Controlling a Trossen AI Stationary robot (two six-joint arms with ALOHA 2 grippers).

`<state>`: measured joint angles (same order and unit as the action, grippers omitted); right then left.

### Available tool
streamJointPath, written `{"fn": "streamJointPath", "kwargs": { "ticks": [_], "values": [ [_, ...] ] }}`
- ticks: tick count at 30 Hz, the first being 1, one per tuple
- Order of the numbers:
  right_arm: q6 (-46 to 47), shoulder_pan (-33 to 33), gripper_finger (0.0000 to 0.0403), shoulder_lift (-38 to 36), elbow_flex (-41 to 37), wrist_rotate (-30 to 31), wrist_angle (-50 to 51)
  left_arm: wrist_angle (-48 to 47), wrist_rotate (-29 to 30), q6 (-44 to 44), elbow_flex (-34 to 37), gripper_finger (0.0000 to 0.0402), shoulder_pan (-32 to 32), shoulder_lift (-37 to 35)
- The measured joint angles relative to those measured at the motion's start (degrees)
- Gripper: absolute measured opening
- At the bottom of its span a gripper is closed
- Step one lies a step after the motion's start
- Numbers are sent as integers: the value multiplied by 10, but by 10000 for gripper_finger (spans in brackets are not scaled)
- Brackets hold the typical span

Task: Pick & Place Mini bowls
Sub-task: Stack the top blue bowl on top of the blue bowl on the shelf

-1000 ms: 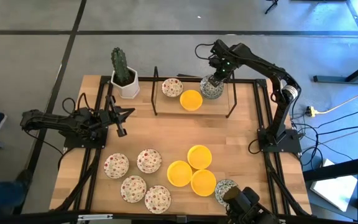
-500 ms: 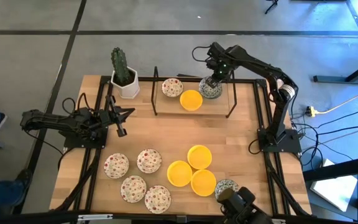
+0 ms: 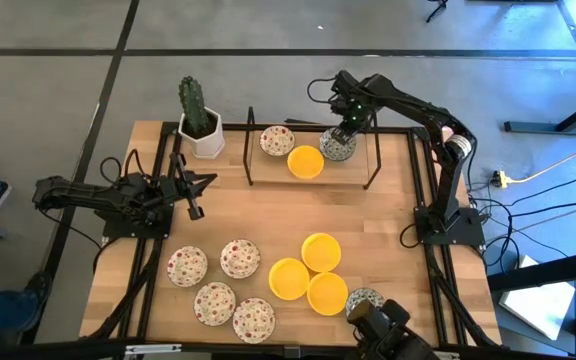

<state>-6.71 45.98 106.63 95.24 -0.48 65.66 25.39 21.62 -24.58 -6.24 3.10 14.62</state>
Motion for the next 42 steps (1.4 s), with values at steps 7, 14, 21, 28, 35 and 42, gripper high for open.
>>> {"fn": "streamJointPath", "kwargs": {
  "ticks": [7,14,21,28,35,42],
  "values": [
    [-7,0,105,0,0,51,2,0,0,0,0,2,0,0],
    [-19,0,116,0,27,95,3,0,0,0,0,8,0,0],
    [-30,-18,116,0,57,99,5,0,0,0,0,3,0,0],
    [-41,-33,54,0,55,146,-26,0,0,0,0,5,0,0],
    [-53,-43,8,0,49,143,-32,-1,0,0,0,6,0,0],
    [-39,-42,4,0,48,126,-23,-1,0,0,0,2,0,0]
  ]
}}
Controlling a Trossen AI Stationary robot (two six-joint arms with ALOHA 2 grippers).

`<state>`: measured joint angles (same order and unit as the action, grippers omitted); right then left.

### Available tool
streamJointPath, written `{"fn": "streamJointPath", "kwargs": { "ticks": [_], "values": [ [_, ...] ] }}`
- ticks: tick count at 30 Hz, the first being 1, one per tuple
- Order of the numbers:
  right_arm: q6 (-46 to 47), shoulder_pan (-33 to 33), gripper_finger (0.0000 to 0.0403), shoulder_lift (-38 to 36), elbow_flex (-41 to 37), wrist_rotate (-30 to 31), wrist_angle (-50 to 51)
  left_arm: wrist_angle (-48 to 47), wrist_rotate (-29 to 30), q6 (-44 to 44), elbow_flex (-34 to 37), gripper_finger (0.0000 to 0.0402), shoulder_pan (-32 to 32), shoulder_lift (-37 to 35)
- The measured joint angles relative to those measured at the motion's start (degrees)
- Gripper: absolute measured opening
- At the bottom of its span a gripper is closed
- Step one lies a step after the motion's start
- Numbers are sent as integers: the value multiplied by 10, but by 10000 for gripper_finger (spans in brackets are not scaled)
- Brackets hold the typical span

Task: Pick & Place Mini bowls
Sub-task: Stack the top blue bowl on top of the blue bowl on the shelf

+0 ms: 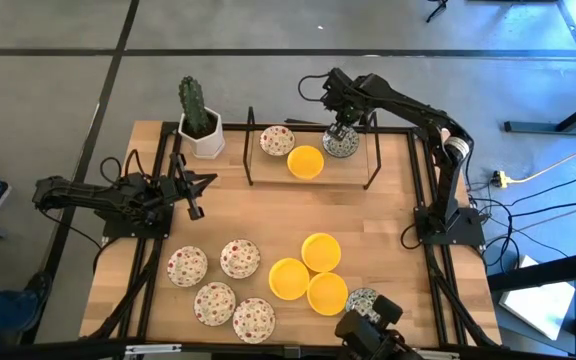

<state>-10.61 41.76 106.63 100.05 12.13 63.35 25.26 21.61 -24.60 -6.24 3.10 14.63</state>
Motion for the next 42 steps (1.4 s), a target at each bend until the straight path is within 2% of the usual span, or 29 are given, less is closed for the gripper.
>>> {"fn": "streamJointPath", "kwargs": {
  "ticks": [9,17,31,42],
  "values": [
    [3,0,2,0,-4,-13,-3,0,0,0,0,6,0,0],
    [-6,0,1,1,-48,-2,-27,0,0,0,0,2,0,0],
    [-16,2,1,1,-47,19,-62,-1,12,0,0,2,0,0],
    [-14,2,1,1,-48,19,-48,-5,14,0,0,6,0,0]
  ]
}}
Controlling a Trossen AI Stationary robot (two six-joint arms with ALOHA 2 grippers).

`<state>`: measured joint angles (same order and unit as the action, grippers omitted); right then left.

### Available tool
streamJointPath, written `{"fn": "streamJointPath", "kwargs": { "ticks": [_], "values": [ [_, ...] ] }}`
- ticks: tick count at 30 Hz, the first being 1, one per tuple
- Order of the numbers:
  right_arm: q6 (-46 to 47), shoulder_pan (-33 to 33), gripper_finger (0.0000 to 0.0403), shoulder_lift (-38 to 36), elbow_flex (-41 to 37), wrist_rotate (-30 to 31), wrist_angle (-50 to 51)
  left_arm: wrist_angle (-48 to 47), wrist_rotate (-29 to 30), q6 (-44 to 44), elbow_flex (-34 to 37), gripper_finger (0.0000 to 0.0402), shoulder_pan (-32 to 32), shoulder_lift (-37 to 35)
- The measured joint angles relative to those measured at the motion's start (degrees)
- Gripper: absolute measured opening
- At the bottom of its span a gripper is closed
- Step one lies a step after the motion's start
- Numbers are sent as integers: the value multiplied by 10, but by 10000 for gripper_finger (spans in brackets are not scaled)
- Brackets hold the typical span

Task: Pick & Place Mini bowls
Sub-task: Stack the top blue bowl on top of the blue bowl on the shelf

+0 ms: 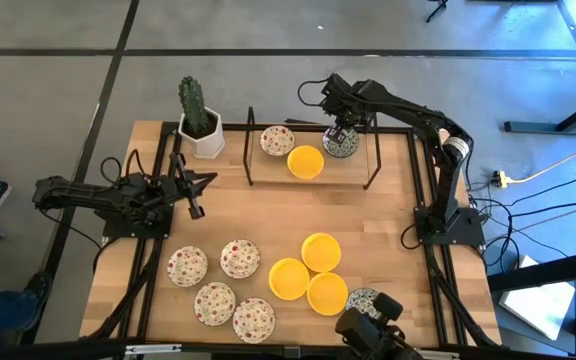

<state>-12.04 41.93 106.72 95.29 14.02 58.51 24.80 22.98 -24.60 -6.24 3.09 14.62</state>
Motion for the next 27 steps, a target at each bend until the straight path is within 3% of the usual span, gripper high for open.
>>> {"fn": "streamJointPath", "kwargs": {
  "ticks": [27],
  "values": [
    [2,9,0,0,-1,-1,11,0,0,0,0,6,0,0]
  ]
}}
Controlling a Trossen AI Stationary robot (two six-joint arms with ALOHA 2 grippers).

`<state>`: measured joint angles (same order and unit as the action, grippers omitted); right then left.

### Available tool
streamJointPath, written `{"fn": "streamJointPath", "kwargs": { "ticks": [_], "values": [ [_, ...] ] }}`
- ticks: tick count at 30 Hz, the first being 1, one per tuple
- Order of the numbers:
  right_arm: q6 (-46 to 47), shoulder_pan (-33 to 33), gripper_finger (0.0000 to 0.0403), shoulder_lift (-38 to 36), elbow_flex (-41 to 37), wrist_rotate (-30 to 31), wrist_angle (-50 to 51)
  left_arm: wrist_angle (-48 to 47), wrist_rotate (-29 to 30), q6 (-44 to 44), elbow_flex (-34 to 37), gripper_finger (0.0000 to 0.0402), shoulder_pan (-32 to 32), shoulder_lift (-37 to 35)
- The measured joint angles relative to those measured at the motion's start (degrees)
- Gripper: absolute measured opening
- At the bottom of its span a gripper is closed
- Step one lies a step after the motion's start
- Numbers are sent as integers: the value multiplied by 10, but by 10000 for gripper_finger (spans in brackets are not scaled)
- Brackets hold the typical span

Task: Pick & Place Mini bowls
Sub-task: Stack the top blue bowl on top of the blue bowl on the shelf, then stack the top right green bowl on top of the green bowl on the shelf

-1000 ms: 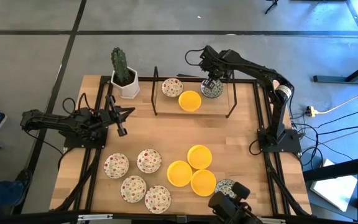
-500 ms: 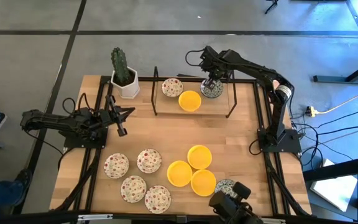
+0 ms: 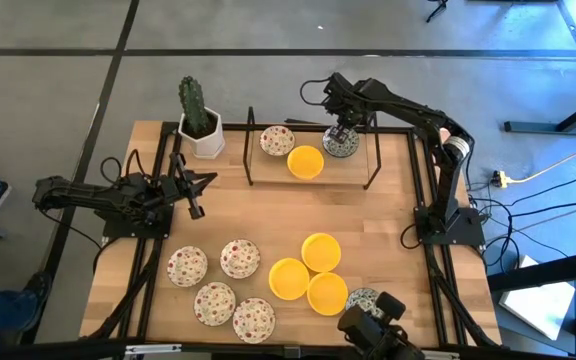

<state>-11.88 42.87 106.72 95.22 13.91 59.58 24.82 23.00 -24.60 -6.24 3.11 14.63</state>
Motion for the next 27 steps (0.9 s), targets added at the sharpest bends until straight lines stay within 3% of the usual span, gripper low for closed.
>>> {"fn": "streamJointPath", "kwargs": {
  "ticks": [15,20,22,27],
  "values": [
    [-19,2,8,-1,8,0,8,0,0,0,0,4,0,0],
    [-33,-16,3,-47,15,-7,-41,0,0,0,0,7,0,0],
    [-49,-29,4,-78,16,-69,-70,0,0,0,0,6,0,0],
    [-48,-71,2,-199,-24,-415,-222,-8,0,0,0,4,0,0]
  ]
}}
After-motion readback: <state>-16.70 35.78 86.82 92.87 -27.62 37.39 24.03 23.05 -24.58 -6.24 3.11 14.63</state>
